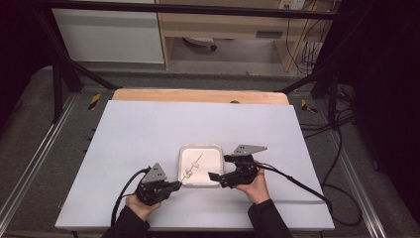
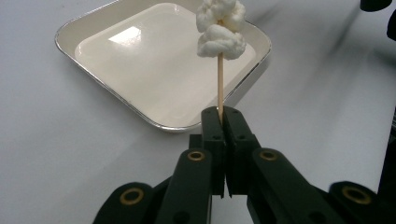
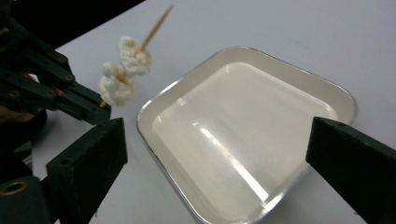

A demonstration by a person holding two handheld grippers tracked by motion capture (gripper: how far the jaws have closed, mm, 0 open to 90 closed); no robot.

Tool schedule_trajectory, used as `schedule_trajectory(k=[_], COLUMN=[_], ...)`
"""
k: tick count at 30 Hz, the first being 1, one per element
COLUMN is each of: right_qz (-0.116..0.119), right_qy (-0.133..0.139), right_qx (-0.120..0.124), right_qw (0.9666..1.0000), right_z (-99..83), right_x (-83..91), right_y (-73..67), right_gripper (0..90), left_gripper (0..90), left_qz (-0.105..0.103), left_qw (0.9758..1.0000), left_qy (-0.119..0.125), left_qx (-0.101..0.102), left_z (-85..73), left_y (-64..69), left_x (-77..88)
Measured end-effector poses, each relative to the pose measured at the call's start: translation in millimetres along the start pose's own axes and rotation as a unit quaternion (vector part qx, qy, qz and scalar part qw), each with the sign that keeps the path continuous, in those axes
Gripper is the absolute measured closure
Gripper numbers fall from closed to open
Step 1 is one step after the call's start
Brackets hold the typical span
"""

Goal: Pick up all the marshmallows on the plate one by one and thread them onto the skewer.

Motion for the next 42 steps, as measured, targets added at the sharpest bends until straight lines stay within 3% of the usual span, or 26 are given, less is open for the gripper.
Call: schedule_trajectory(k=[2, 9, 14, 19, 27, 42], right_qz=[-0.015, -0.056, -0.077, -0.084, -0.100, -0.104], right_qy=[-0.008, -0.020, -0.036, -0.044, -0.065, -0.050], right_qx=[-0.007, -0.023, -0.008, 0.009, 0.004, 0.007], right_qw=[0.9998, 0.9980, 0.9963, 0.9954, 0.9928, 0.9934], right_z=[-4.0, -16.8, -27.8, -40.4, -59.3, -70.0], right_x=[4.1, 23.0, 35.7, 47.5, 64.6, 82.4], right_y=[4.1, 17.1, 23.9, 28.8, 37.1, 36.8], right_gripper=[0.6, 0.6, 0.6, 0.6, 0.6, 0.4], left_gripper=[88.2, 88.1, 88.1, 88.1, 88.1, 88.1], left_qz=[0.000, -0.004, -0.005, -0.003, 0.001, 0.016], left_qw=[1.0000, 1.0000, 0.9999, 0.9999, 0.9998, 0.9994], left_qy=[-0.001, -0.003, -0.006, -0.006, -0.008, -0.027], left_qx=[0.001, 0.007, 0.010, 0.016, 0.020, 0.018], left_z=[0.0, 0.8, 1.9, 5.9, 17.5, 45.8], left_y=[-0.2, -1.5, -2.8, -4.8, -9.1, -18.4], left_x=[-0.3, 0.2, 0.1, 2.6, 6.1, -2.5])
Point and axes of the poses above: each handheld gripper's, and its own axes: x roughly backward along the jaws, z roughly out of its top, y roughly to its right, the point moved 4 cm from there along -x, roughly forward along the jaws, and after that the axes turned 14 degrees about z, right-handed, at the moved point
